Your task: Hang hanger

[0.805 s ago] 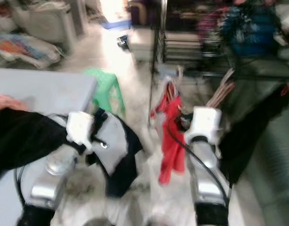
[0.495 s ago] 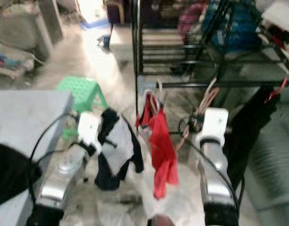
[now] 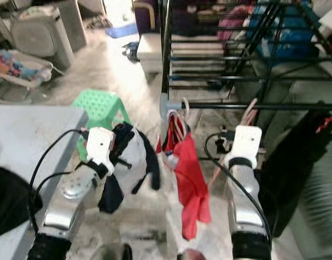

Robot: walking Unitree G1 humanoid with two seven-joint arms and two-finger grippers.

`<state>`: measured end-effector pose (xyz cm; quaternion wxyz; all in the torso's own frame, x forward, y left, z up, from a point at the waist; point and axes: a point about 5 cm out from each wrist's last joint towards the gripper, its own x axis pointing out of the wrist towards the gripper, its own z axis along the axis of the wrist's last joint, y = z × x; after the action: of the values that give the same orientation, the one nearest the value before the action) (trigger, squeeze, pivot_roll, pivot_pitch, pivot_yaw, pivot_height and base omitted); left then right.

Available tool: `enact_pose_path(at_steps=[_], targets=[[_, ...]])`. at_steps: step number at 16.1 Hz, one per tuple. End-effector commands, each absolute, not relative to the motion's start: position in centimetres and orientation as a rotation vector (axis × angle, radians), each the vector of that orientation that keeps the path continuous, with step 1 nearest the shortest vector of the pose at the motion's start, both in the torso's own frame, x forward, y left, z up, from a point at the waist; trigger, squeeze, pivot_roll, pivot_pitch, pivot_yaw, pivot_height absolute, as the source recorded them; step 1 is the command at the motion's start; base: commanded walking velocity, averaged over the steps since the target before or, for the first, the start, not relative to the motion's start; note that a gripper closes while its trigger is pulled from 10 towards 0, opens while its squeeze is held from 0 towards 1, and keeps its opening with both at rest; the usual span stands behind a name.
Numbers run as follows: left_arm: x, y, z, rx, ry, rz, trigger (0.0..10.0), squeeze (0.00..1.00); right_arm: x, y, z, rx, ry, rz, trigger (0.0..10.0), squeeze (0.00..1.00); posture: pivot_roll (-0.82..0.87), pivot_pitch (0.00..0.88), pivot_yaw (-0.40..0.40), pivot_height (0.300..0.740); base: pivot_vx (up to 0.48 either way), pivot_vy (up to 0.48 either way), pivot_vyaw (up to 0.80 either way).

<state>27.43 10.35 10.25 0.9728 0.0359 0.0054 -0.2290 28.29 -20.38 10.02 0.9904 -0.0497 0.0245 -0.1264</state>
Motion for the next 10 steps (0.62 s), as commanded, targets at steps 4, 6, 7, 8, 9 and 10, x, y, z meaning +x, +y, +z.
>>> enact_pose_path(at_steps=[4,6,7,8,9,10], targets=[[27.6,10.7,10.9,0.081,-0.01,-0.456,10.0,0.0,28.3,-20.6,9.3,-0.122,0.109,-0.285,10.0,0.0,-0.01,0.018,0.015,0.74,0.0,0.0,0.0],[27.6,10.6,10.8,0.085,-0.003,-0.465,10.0,0.0,28.3,-20.6,8.1,-0.08,0.184,-0.277,10.0,0.0,-0.01,0.018,0.015,0.74,0.0,0.0,0.0],[27.6,10.5,10.8,0.087,0.003,-0.474,10.0,0.0,28.2,-20.2,6.8,-0.037,0.266,-0.242,10.0,0.0,-0.01,0.018,0.015,0.74,0.0,0.0,0.0],[27.6,10.4,10.7,0.088,0.005,-0.477,10.0,0.0,28.2,-20.0,6.3,-0.021,0.3,-0.224,10.0,0.0,-0.01,0.018,0.015,0.74,0.0,0.0,0.0],[27.6,10.3,10.7,0.089,0.009,-0.483,10.0,0.0,28.4,-19.4,5.3,-0.031,0.371,-0.155,10.0,0.0,-0.01,0.018,0.015,0.74,0.0,0.0,0.0],[27.5,10.3,10.6,0.09,0.011,-0.485,10.0,0.0,28.4,-19.3,5.1,-0.021,0.381,-0.154,10.0,0.0,-0.01,0.021,0.016,0.74,0.0,0.0,0.0]])
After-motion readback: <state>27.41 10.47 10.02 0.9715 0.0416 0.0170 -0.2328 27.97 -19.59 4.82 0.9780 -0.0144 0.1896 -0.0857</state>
